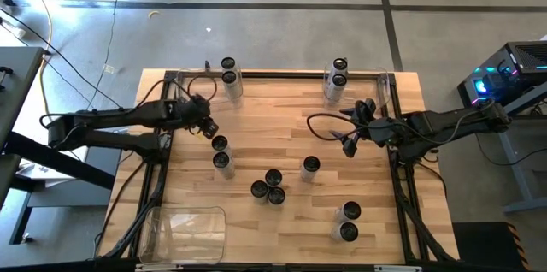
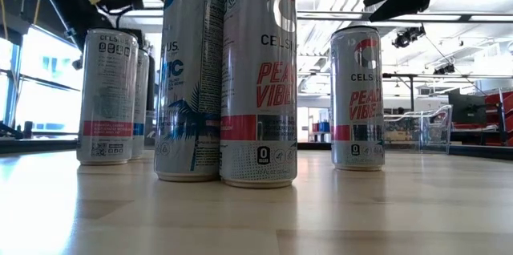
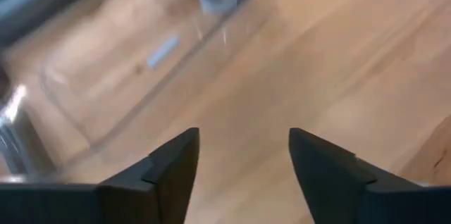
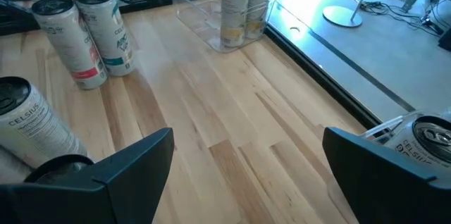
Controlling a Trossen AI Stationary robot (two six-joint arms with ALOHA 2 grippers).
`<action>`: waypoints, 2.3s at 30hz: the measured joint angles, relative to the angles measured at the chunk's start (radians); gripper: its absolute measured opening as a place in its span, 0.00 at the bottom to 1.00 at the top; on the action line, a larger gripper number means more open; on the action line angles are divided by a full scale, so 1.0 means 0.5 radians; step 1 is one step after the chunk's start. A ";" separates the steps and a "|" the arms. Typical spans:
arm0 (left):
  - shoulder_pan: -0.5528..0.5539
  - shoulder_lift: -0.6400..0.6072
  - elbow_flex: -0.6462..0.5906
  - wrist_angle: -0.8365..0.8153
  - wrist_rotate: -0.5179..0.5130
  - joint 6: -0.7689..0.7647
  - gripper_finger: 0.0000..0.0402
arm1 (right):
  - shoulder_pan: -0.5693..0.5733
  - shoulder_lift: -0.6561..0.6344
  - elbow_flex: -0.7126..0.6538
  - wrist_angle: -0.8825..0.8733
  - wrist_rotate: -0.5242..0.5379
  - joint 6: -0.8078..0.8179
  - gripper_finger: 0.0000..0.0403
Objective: Sort soda cans
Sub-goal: Adjust the top left transparent bin, then put the white-pink soda can into the bottom left transparent bin
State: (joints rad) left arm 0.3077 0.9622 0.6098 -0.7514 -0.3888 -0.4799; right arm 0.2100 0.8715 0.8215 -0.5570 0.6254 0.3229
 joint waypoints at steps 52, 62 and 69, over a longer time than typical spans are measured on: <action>0.289 -0.023 -0.283 0.471 -0.413 -0.030 0.16 | -0.014 0.000 0.000 0.000 -0.001 -0.019 0.89; 0.179 -0.350 -0.281 0.468 -0.405 -0.065 0.16 | -0.014 0.000 0.000 0.000 -0.002 -0.019 0.89; 0.179 -0.410 -0.281 0.470 -0.369 0.028 0.16 | -0.014 0.000 0.000 0.000 -0.001 -0.017 0.89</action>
State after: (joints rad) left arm 0.3973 0.7574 0.4694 -0.5163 -0.5731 -0.4657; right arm 0.2031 0.8715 0.8215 -0.5568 0.6250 0.3145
